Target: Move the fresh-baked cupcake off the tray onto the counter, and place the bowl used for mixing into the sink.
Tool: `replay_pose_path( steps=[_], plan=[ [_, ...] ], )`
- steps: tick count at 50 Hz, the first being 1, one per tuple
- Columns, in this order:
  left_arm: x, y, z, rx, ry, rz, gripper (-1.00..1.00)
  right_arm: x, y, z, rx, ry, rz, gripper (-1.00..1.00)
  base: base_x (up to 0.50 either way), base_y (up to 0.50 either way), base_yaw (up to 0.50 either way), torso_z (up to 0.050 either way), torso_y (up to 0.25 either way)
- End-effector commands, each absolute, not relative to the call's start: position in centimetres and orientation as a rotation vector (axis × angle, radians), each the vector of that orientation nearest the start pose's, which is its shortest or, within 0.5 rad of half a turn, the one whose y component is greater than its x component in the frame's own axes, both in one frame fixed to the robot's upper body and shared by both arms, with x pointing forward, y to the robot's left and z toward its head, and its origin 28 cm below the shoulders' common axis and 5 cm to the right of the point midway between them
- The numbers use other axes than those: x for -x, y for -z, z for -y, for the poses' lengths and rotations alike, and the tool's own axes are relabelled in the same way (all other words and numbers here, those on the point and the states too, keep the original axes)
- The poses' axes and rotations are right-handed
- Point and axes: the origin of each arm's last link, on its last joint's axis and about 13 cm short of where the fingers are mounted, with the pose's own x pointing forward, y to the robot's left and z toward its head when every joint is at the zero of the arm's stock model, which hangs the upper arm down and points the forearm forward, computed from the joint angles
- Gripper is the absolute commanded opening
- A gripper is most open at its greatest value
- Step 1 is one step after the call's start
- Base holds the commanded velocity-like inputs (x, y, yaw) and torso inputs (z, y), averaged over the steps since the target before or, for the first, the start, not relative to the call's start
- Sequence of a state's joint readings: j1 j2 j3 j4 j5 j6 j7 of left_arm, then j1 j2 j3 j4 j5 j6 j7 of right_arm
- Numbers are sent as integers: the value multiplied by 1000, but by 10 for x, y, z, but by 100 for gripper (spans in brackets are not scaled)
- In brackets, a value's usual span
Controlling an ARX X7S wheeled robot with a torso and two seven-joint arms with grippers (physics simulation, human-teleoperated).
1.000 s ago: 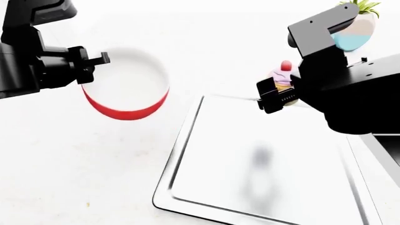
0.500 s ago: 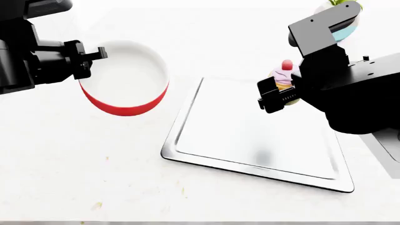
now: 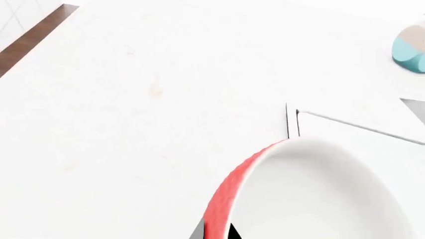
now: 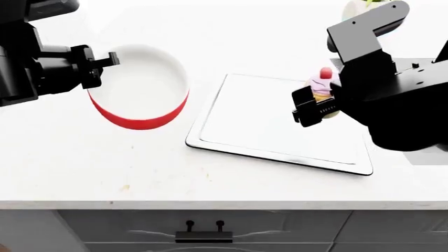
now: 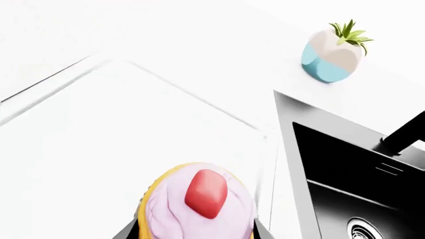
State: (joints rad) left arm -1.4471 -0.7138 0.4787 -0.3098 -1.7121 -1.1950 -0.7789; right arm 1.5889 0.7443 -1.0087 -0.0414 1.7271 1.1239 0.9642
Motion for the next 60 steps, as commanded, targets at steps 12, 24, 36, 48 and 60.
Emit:
replay_pose_path(
  steps=[12, 24, 36, 48, 60],
  plan=[
    [-302, -341, -295, 198, 70, -391, -100, -241, -323, 152, 392, 111, -448, -100, 0, 0, 0, 0, 0],
    [-302, -340, -294, 201, 74, -390, -100, -220, -320, 159, 373, 137, -473, -100, 0, 0, 0, 0, 0],
    [-303, -339, -294, 198, 75, -389, -100, -225, -316, 169, 350, 186, -476, -100, 0, 0, 0, 0, 0],
    [-302, -337, -295, 203, 75, -387, -100, -219, -312, 182, 326, 254, -499, -100, 0, 0, 0, 0, 1],
    [-303, -338, -293, 198, 78, -385, -100, -221, -295, 190, 287, 270, -526, -100, 0, 0, 0, 1, 1]
  ],
)
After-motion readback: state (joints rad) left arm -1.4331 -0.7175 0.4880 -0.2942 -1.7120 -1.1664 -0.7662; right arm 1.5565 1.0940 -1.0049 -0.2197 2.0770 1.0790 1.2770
